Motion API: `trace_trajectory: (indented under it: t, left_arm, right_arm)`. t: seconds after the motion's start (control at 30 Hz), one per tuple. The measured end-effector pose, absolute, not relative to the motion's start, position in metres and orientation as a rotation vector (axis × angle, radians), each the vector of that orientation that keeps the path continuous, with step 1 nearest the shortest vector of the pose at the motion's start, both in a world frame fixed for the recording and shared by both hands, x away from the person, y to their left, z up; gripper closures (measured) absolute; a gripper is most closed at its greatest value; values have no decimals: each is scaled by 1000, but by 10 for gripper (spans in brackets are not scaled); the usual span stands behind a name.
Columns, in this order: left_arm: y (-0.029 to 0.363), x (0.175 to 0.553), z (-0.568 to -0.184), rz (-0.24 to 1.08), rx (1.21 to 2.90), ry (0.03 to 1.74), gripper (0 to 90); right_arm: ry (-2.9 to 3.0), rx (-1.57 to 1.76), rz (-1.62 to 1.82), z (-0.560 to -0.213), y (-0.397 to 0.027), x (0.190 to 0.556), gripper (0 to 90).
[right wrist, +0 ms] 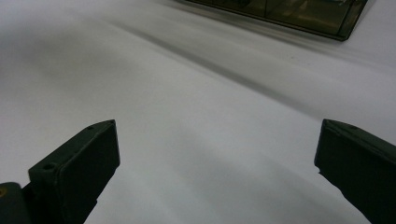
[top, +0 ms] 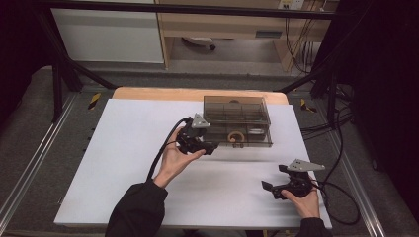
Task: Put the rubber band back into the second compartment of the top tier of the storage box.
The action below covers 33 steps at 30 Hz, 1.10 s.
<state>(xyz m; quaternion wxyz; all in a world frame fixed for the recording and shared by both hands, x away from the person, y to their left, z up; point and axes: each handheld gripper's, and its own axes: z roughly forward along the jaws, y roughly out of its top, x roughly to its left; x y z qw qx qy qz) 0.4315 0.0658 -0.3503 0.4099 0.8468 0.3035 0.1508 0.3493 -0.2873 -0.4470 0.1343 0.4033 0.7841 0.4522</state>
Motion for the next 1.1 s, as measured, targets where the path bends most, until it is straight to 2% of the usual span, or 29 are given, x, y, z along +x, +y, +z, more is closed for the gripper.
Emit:
trace_trajectory:
  t: [0.6, 1.1]
  left_arm:
    - [118, 412, -372, 391, 2103, 827, 183]
    - [156, 396, -399, 414, 2083, 874, 143]
  right_arm:
    - [2276, 1162, 1307, -448, -287, 350, 8]
    - [2279, 1163, 1304, -448, -287, 350, 8]
